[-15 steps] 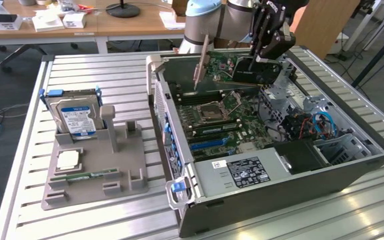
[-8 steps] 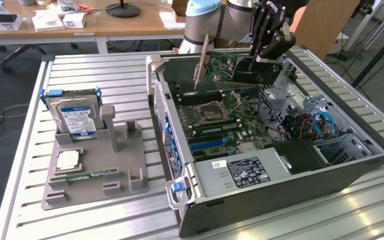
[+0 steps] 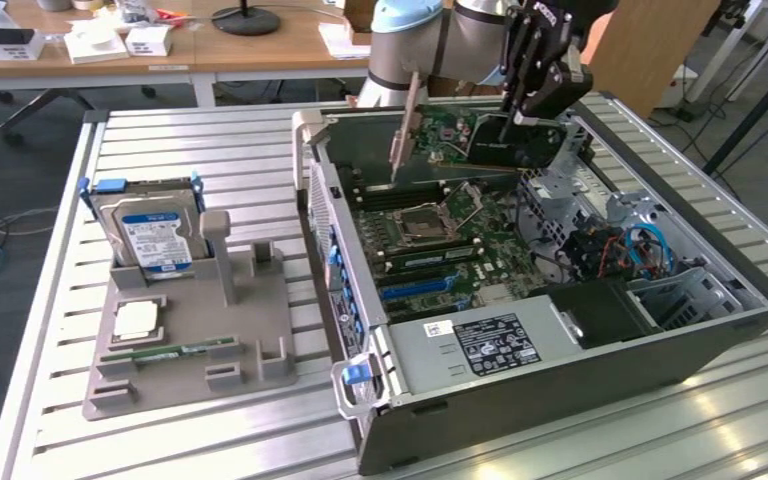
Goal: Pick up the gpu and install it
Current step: 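Insert the gpu into the slot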
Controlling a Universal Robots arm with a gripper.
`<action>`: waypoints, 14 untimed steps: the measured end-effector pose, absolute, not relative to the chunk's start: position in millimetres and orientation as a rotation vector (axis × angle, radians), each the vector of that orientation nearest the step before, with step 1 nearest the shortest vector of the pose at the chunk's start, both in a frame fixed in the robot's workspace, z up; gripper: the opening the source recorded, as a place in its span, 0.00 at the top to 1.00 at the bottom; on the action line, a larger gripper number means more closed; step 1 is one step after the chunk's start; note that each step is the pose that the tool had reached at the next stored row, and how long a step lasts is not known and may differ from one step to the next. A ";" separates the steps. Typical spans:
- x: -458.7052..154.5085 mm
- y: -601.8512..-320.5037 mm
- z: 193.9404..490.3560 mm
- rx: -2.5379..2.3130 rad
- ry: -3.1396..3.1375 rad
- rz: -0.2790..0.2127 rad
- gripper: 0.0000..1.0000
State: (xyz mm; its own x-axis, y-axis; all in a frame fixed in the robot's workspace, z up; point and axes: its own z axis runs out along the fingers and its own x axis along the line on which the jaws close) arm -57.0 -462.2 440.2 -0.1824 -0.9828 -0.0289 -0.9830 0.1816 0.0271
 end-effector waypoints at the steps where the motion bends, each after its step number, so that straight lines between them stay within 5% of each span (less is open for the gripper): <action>1: -57.1 -462.2 440.2 -2.008 2.407 0.060 0.74; 14: -57.2 -462.2 439.4 -2.159 2.263 0.049 0.74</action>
